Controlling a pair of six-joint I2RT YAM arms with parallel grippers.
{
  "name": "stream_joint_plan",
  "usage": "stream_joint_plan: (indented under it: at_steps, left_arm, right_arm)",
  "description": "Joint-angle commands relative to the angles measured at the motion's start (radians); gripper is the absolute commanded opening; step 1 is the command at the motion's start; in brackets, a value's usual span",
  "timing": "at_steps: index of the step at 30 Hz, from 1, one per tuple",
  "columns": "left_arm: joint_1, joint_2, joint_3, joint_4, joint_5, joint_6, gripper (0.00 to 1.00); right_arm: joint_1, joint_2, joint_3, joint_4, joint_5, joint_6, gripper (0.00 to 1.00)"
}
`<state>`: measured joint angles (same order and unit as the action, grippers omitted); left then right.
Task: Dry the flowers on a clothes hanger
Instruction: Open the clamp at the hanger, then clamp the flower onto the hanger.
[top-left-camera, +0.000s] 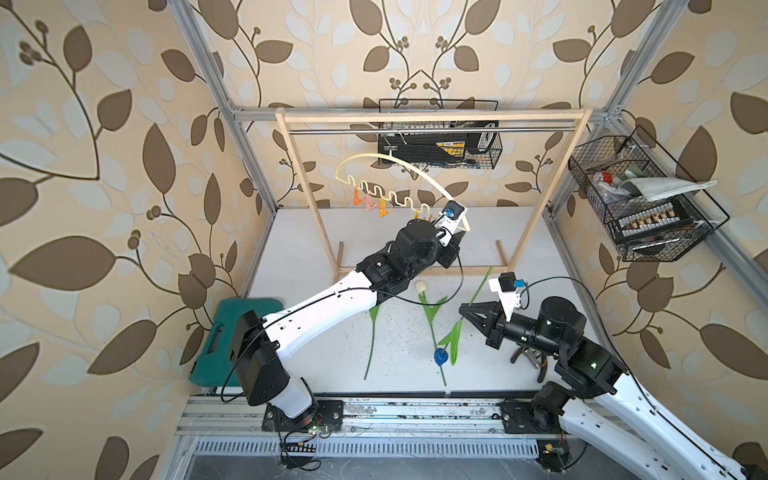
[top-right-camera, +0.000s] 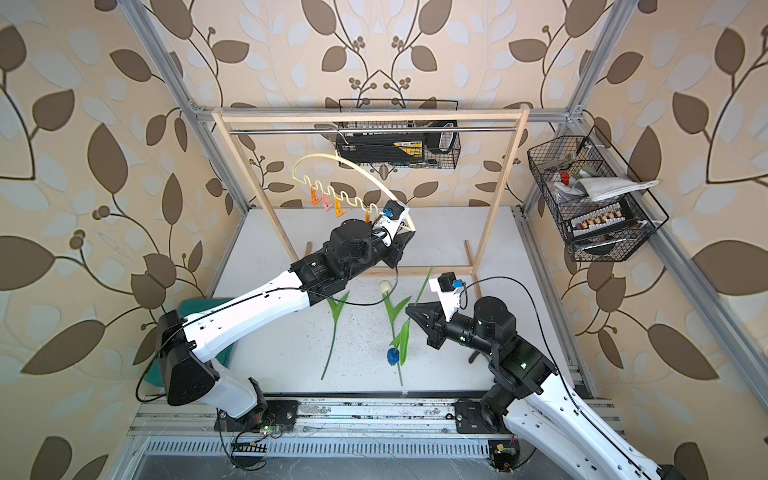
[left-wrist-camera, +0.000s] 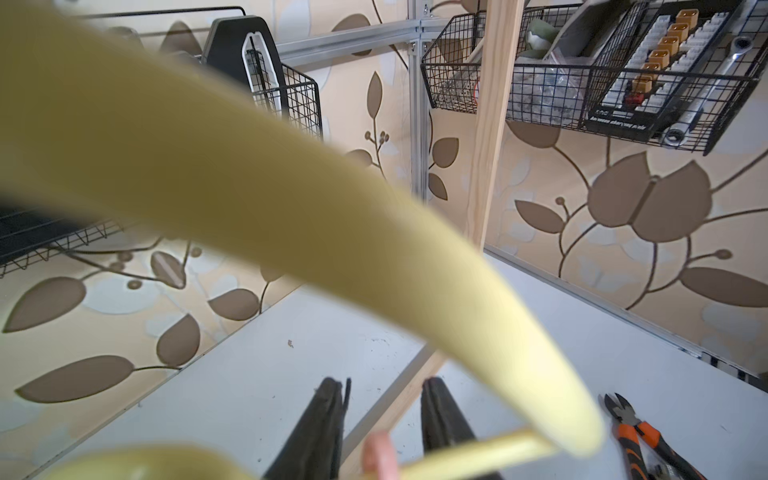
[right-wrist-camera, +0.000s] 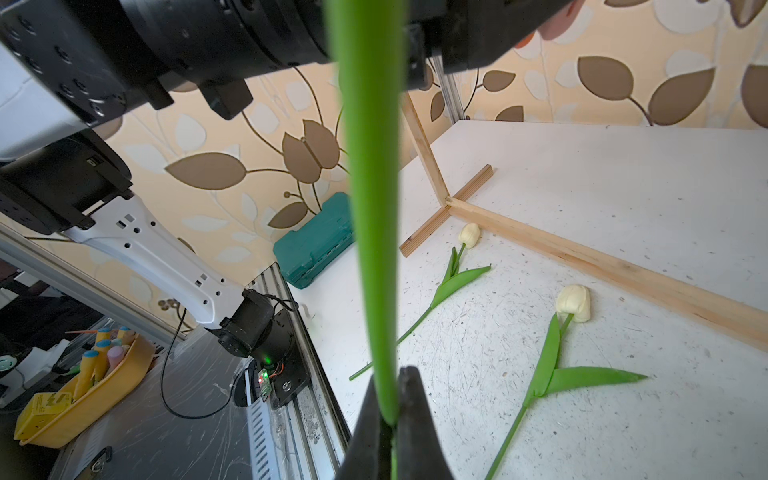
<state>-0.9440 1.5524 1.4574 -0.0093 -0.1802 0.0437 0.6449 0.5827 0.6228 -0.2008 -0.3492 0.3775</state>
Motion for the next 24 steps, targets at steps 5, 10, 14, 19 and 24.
stream_joint_plan:
  at_steps: [5,10,14,19,24]
  left_arm:
    - [-0.007,0.000,0.055,-0.028,0.018,-0.033,0.30]
    - [-0.006,-0.005,0.074,-0.065,0.043,-0.081,0.27]
    - [-0.007,-0.004,0.106,-0.120,0.056,-0.133,0.20]
    - [-0.006,-0.034,0.096,-0.129,0.066,-0.179,0.18]
    - [-0.003,-0.056,0.088,-0.120,0.068,-0.234,0.16]
  right_arm:
    - [-0.004,-0.001,0.026,-0.003,-0.018,-0.001,0.00]
    - [-0.004,0.028,0.025,0.001,0.015,0.010,0.00]
    - [-0.012,0.071,0.020,0.049,0.024,0.058,0.00]
    - [-0.031,0.131,0.013,0.129,0.027,0.158,0.00]
    - [-0.099,0.209,-0.022,0.298,-0.070,0.323,0.00]
